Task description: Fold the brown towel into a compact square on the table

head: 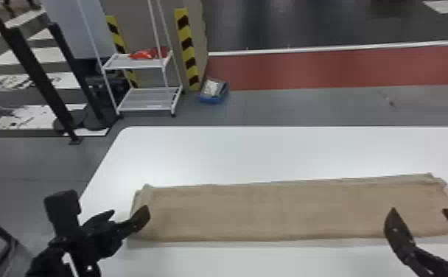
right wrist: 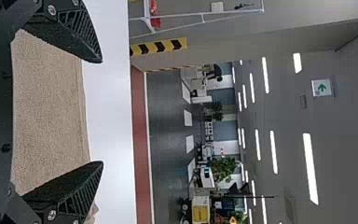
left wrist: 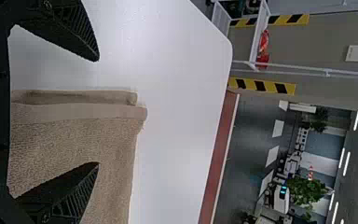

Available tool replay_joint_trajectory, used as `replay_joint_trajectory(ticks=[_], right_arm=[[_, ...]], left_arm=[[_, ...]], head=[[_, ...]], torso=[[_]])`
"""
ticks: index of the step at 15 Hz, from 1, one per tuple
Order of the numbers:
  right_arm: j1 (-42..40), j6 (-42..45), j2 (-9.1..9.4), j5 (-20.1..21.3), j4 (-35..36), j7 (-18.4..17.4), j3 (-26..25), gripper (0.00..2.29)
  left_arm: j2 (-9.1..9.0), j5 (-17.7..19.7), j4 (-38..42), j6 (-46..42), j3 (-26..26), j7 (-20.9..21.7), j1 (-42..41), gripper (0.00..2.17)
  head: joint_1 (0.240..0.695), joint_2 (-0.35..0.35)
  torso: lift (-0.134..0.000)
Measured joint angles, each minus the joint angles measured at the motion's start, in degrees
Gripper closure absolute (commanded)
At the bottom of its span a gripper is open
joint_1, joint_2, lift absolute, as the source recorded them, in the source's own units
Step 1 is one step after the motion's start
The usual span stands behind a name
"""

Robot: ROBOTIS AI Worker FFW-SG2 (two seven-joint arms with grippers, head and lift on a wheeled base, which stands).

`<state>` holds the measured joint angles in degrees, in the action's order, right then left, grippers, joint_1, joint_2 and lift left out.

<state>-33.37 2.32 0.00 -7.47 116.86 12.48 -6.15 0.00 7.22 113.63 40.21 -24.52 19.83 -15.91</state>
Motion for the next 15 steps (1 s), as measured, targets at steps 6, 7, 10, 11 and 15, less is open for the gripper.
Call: replay_joint_trajectory(ticks=[6,7,10,11,15], right_arm=[[0.8,-0.2,0.00,-0.1,-1.2,0.0,0.2,0.11],[0.9,-0.2,0.00,-0.1,-1.4,-0.1,0.2,0.11],[1.3,-0.2,0.00,-0.2,-2.0,-0.1,0.2,0.11],[1.4,-0.2,0.00,-0.2,-2.3,-0.1,0.2,0.11],[1.6,-0.2,0.00,-0.3,-2.6,-0.2,0.1,0.11]], left_arm=[[0.00,-1.5,-2.1,8.5,-0.7,2.1,2.5,0.93],[0.00,-2.0,-2.1,10.2,-0.7,3.1,2.7,1.53],[0.00,-3.0,-1.5,12.6,-0.5,4.0,3.0,2.15],[0.00,-3.3,-1.1,12.7,-0.4,4.0,3.0,2.15],[0.00,-3.5,1.3,12.7,-0.5,4.1,2.7,2.15]], head=[[0.695,0.170],[0.695,0.165],[0.695,0.157],[0.695,0.156],[0.695,0.158]], torso=[[-0.114],[-0.114],[-0.114],[-0.114],[-0.114]])
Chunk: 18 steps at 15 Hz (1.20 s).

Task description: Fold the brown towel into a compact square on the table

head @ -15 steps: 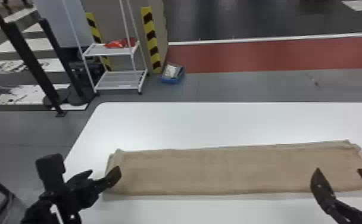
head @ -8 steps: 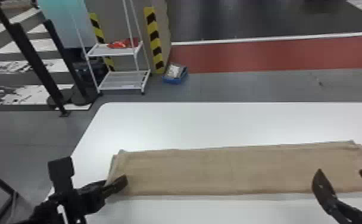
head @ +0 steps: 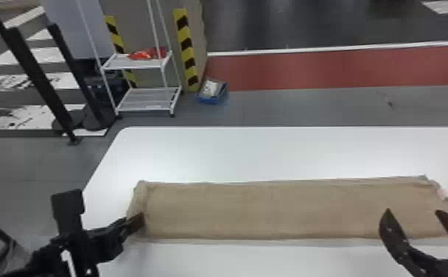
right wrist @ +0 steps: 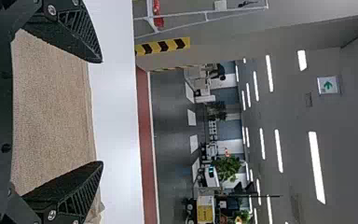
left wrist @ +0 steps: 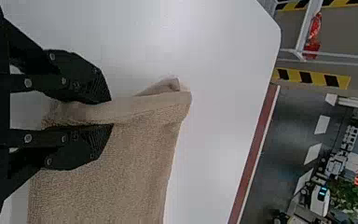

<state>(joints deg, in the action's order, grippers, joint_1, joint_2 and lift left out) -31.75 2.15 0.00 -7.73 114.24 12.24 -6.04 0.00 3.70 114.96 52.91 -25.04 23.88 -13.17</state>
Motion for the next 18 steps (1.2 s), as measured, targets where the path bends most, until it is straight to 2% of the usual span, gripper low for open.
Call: replay_joint_trajectory(ticks=[2,5,7,8,10,12,14,15,18], right_arm=[[0.0,0.0,0.00,0.0,0.0,0.0,0.0,0.11],[0.1,0.0,0.00,-0.1,-0.3,0.0,-0.4,0.11],[0.4,0.0,0.00,-0.4,-0.5,0.0,-0.8,0.11],[0.4,0.0,0.00,-0.6,-0.6,0.0,-1.1,0.11],[0.5,0.0,0.00,-1.0,-0.7,0.0,-1.7,0.11],[0.7,0.0,0.00,-1.3,-1.0,-0.4,-1.9,0.11],[1.9,-0.3,0.00,-2.1,-2.1,-0.4,-1.9,0.11],[2.4,-0.6,0.00,-2.7,-2.5,-0.4,-2.0,0.11],[3.4,-1.4,0.00,-4.6,-3.3,-0.5,-2.8,0.11]], left_arm=[[0.00,-0.1,2.1,1.6,-1.4,1.1,0.9,2.15],[0.00,0.0,9.2,9.7,-3.5,3.0,2.6,2.15],[0.00,0.0,16.7,16.3,-0.8,2.6,2.6,2.15],[0.00,-0.3,20.7,20.5,2.8,1.4,2.6,2.15],[0.00,-2.2,26.3,26.4,13.0,-2.1,2.7,2.15],[0.01,-8.8,28.2,28.5,27.3,-6.3,4.3,2.15],[0.01,-15.8,26.9,28.8,38.6,-11.0,6.6,2.15],[0.01,-17.1,25.5,28.8,42.3,-13.1,7.6,2.15],[0.01,-18.0,20.7,28.7,50.8,-19.5,10.3,2.15]], head=[[0.695,0.163],[0.695,0.169],[0.695,0.141],[0.695,0.117],[0.695,-0.005],[0.695,-0.091],[0.695,-0.172],[0.695,-0.191],[0.695,-0.246]], torso=[[-0.114],[-0.114],[-0.114],[-0.114],[-0.114],[-0.114],[-0.114],[-0.114],[-0.114]])
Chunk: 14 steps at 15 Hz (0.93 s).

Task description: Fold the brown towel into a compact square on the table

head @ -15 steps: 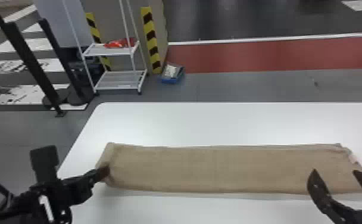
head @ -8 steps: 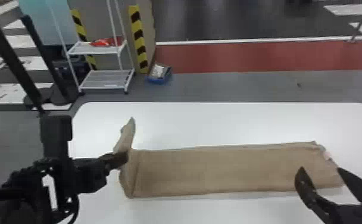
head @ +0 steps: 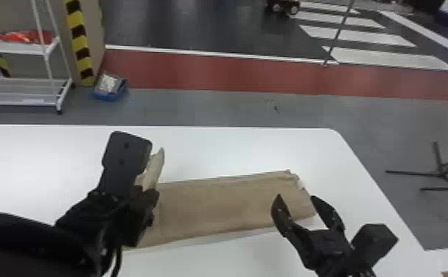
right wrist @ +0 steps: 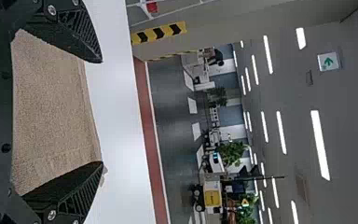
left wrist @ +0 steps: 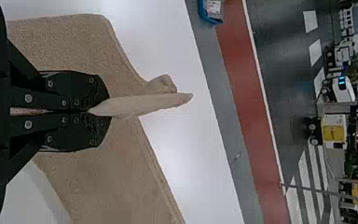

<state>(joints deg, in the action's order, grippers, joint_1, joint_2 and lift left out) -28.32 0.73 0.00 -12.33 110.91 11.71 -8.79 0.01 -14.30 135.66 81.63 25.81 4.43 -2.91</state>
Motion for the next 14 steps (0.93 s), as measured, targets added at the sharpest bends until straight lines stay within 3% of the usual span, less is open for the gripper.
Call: replay_joint_trajectory(ticks=[4,5,6,7,8,14], right_arm=[[0.7,-0.5,0.00,-0.2,-0.7,-0.2,-0.2,0.11],[0.9,-0.6,0.00,-0.2,-1.0,-0.2,-0.2,0.11],[1.1,-0.8,0.00,-0.2,-1.1,-0.2,-0.2,0.11],[1.2,-0.8,0.00,-0.1,-1.3,-0.2,-0.1,0.11],[1.3,-0.9,0.00,-0.1,-1.3,-0.2,-0.1,0.11],[1.8,-2.1,0.00,0.1,-0.9,-0.3,0.2,0.11]], left_arm=[[0.00,0.1,-7.8,-3.4,6.0,-6.9,2.8,2.12],[0.00,0.5,-10.0,-5.8,6.9,-9.1,3.1,1.90],[0.00,0.9,-11.6,-7.9,7.8,-11.0,3.2,1.41],[0.00,1.4,-12.8,-9.9,8.8,-11.6,3.2,0.33],[0.00,1.6,-13.3,-11.0,9.9,-11.2,3.1,0.00],[-0.01,1.9,-11.6,-15.4,12.4,-9.9,-0.6,0.04]], head=[[0.695,-0.285],[0.695,-0.289],[0.695,-0.293],[0.695,-0.307],[0.695,-0.318],[0.695,-0.350]], torso=[[-0.114],[-0.114],[-0.114],[-0.114],[-0.114],[-0.114]])
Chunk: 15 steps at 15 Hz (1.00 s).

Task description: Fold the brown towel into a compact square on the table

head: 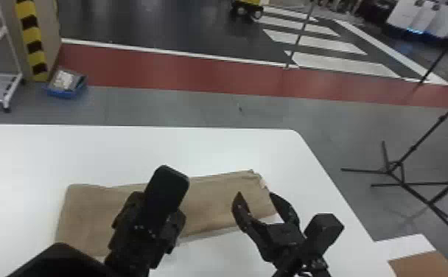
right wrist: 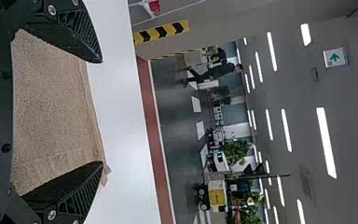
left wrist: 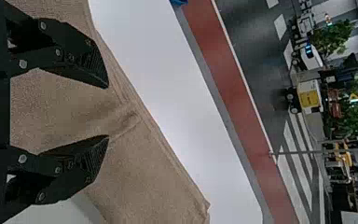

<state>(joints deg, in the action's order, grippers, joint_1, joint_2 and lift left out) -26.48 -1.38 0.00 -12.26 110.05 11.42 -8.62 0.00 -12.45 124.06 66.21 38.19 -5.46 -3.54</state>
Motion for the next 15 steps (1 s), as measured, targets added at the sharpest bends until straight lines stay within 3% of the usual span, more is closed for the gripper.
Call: replay_joint_trajectory(ticks=[3,5,6,10,12,15], right_arm=[[0.2,-0.7,0.00,0.9,0.5,0.1,1.4,0.11],[0.4,-1.4,0.00,2.1,0.8,0.2,3.2,0.11],[0.7,-2.3,0.00,3.0,0.8,0.2,4.5,0.11],[3.8,-7.5,0.00,7.6,-1.1,0.2,9.9,0.11],[4.9,-10.1,0.00,9.4,-1.7,0.0,11.5,0.11],[5.9,-14.5,0.00,11.5,-2.3,0.0,12.8,0.11]], left_arm=[[0.00,0.2,2.2,-1.3,-2.2,-0.2,-2.3,0.04],[0.00,1.2,4.6,-5.6,-7.4,0.0,-5.6,0.03],[0.30,2.5,5.8,-9.2,-11.1,-0.1,-7.8,0.03],[2.11,10.3,5.5,-34.6,-24.8,-0.9,-16.8,0.04],[2.26,12.5,3.4,-44.0,-28.2,-0.3,-19.7,0.04],[2.28,15.8,-0.2,-50.5,-30.6,1.1,-21.4,0.04]], head=[[0.695,-0.349],[0.695,-0.305],[0.695,-0.232],[0.695,-0.080],[0.695,0.002],[0.695,0.030]], torso=[[-0.114],[-0.114],[-0.114],[-0.114],[-0.114],[-0.114]])
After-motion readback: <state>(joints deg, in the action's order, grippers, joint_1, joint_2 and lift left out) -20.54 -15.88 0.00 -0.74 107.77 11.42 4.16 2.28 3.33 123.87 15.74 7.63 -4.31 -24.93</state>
